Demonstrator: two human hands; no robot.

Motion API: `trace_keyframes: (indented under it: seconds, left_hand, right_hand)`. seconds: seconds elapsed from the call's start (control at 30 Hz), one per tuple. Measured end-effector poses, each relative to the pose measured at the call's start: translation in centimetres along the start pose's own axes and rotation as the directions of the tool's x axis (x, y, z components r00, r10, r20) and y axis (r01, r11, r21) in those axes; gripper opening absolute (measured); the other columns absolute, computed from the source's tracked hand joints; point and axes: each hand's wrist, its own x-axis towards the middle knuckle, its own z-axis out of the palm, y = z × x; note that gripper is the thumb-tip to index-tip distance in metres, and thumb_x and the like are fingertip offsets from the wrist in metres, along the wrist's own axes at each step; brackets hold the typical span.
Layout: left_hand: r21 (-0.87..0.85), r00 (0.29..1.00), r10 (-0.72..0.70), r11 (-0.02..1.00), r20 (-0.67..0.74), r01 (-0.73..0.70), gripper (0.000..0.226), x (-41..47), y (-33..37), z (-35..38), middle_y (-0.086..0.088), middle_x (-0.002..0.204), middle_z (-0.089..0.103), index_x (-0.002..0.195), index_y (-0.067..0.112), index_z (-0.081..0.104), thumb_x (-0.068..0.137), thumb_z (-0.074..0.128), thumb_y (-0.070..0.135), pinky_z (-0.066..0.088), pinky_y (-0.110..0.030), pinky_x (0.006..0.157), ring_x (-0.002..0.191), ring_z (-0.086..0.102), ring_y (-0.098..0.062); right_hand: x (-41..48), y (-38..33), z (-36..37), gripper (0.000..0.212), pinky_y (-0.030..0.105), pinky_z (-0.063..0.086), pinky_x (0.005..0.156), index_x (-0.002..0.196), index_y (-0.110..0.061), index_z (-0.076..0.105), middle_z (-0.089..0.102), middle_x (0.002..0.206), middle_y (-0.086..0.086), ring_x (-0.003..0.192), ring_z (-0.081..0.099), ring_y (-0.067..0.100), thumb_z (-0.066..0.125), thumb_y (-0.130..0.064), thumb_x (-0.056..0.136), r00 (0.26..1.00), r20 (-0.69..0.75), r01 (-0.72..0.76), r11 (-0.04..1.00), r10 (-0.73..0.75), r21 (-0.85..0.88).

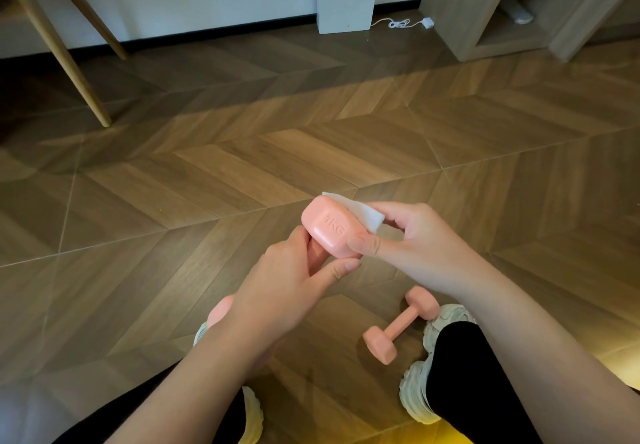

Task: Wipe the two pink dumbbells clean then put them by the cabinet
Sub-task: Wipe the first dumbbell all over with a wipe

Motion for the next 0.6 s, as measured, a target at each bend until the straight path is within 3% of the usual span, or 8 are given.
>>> trace_keyframes:
  seconds: [0.13,0.27,0.37,0.43,0.53,0.6]
  left_hand:
    - [0.068,0.998,0.018,0.997,0.068,-0.023,0.081,0.23,-0.05,0.02,0.010,0.091,0.065,0.113,0.024,0.051,0.065,0.039,0.089,0.054,-0.040,0.073,0.080,0.061,-0.009]
    - [0.080,0.999,-0.001,0.997,0.047,-0.003,0.080,0.34,-0.07,0.18,0.012,0.093,0.066,0.114,0.026,0.051,0.064,0.040,0.088,0.054,-0.038,0.072,0.081,0.061,-0.008]
    - [0.106,0.998,-0.006,0.994,0.065,-0.001,0.077,0.34,0.06,0.26,0.011,0.091,0.065,0.114,0.026,0.050,0.067,0.041,0.086,0.054,-0.036,0.071,0.080,0.061,-0.009]
    - [0.144,0.996,-0.001,0.990,0.092,-0.012,0.073,0.27,0.05,0.30,0.013,0.089,0.062,0.115,0.026,0.049,0.070,0.043,0.083,0.051,-0.029,0.066,0.076,0.059,-0.007]
    - [0.184,0.993,0.003,0.983,0.115,-0.024,0.072,0.24,-0.07,0.18,0.013,0.090,0.063,0.118,0.027,0.048,0.072,0.044,0.082,0.051,-0.029,0.067,0.077,0.059,-0.008]
    - [0.214,0.993,-0.003,0.977,0.120,-0.023,0.071,0.30,-0.16,0.03,0.011,0.094,0.064,0.119,0.027,0.047,0.074,0.047,0.082,0.054,-0.036,0.073,0.081,0.061,-0.010]
  right_hand:
    - [-0.18,-0.04,-0.18,0.049,0.023,0.041,0.096,0.124,-0.048,0.058,0.065,0.116,-0.035,0.115,0.055,-0.013,0.061,-0.064,0.078,0.979,0.201,-0.037,0.999,0.039,-0.016]
    - [-0.07,-0.07,-0.45,0.048,0.026,0.041,0.102,0.121,-0.049,0.063,0.065,0.118,-0.035,0.118,0.055,-0.012,0.069,-0.056,0.073,0.999,0.034,0.042,0.997,-0.041,-0.058]
    - [0.19,-0.36,-0.78,0.026,0.017,0.040,0.089,0.107,-0.053,0.064,0.066,0.103,-0.039,0.103,0.058,-0.016,0.069,-0.043,0.084,0.987,0.160,0.013,0.997,0.000,-0.080]
    - [0.19,-0.24,-0.85,0.025,0.015,0.039,0.084,0.105,-0.051,0.063,0.064,0.097,-0.040,0.097,0.057,-0.017,0.068,-0.032,0.091,0.979,0.203,0.004,0.995,0.017,-0.103]
    - [0.20,0.17,-1.02,0.040,0.026,0.040,0.101,0.119,-0.045,0.066,0.064,0.116,-0.037,0.116,0.054,-0.014,0.074,-0.032,0.083,0.994,0.111,0.019,0.991,-0.004,-0.133]
    - [0.16,-0.04,-1.10,0.045,0.021,0.039,0.104,0.118,-0.055,0.062,0.062,0.118,-0.040,0.117,0.053,-0.016,0.075,-0.031,0.082,0.991,0.133,0.038,0.990,-0.020,-0.136]
